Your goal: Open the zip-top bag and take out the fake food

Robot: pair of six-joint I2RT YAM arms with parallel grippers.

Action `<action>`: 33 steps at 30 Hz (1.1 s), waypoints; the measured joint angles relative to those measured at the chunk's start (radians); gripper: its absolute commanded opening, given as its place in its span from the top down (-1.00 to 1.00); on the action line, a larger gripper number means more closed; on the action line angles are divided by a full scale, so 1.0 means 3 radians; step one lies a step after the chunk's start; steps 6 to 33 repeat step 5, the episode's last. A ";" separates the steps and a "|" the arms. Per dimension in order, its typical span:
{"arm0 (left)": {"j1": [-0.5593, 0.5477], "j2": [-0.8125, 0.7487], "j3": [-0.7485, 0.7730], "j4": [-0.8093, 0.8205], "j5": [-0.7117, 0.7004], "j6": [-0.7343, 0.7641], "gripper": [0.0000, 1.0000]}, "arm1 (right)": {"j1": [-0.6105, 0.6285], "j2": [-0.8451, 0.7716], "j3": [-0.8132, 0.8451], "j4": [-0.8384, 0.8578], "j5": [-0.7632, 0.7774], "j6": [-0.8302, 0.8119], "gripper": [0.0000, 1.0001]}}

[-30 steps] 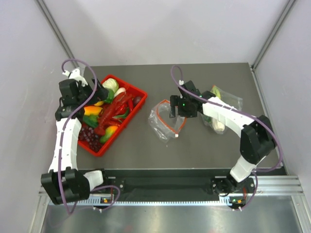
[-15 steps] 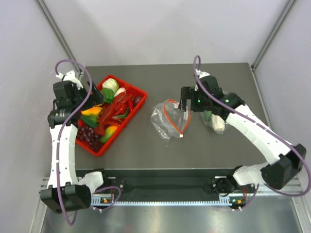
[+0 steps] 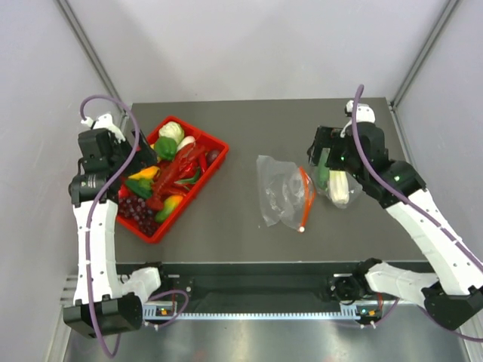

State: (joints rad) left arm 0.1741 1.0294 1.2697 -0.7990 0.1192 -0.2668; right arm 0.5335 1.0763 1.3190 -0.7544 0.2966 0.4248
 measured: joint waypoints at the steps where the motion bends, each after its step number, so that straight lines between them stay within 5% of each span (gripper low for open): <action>1: 0.0000 0.0000 0.0011 -0.0017 -0.0010 0.0000 -0.98 | 0.0000 -0.0036 -0.0047 0.0018 0.0010 -0.0008 -0.99; 33: 0.0000 -0.0010 0.0050 -0.0060 -0.0055 0.0000 -0.98 | 0.0000 -0.0097 -0.0168 0.0011 0.0046 -0.0022 -0.99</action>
